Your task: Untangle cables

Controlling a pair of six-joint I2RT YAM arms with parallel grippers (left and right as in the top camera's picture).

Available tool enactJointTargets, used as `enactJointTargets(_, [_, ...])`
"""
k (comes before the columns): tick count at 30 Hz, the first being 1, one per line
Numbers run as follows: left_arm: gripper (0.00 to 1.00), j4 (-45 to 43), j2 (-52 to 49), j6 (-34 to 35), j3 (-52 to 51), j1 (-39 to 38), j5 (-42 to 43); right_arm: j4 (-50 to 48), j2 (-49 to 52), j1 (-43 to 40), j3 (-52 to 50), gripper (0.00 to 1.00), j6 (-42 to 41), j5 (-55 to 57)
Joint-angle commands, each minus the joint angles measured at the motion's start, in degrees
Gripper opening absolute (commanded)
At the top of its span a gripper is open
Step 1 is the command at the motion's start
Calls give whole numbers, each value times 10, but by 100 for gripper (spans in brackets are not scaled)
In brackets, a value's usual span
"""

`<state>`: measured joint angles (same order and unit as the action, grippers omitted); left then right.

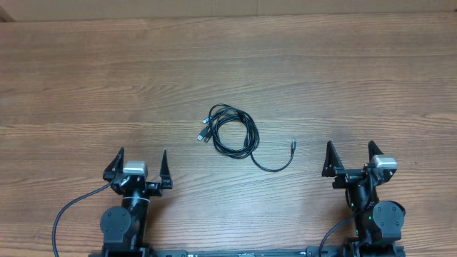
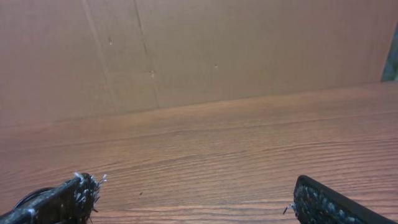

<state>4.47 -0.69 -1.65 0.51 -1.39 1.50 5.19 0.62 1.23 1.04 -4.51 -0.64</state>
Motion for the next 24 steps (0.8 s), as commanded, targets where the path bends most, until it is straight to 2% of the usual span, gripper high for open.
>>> enactJointTargets(1, [100,16,4,6,15,3,-7,2,-5,2,-1,100,-4,1])
enactJointTargets(7, [100,74,-6,6,57,3,-30,26,-4,2,22,100,-4,12])
enactJointTargets(12, [100,112,-54,6,106,3,-36,51,-4,2,41,100,-15,14])
enactJointTargets(18, [100,122,-163,42,177,3,-36,94,20,2,82,100,-29,21])
enactJointTargets(24, [100,151,-295,62,271,3,-25,121,91,2,137,100,-30,20])
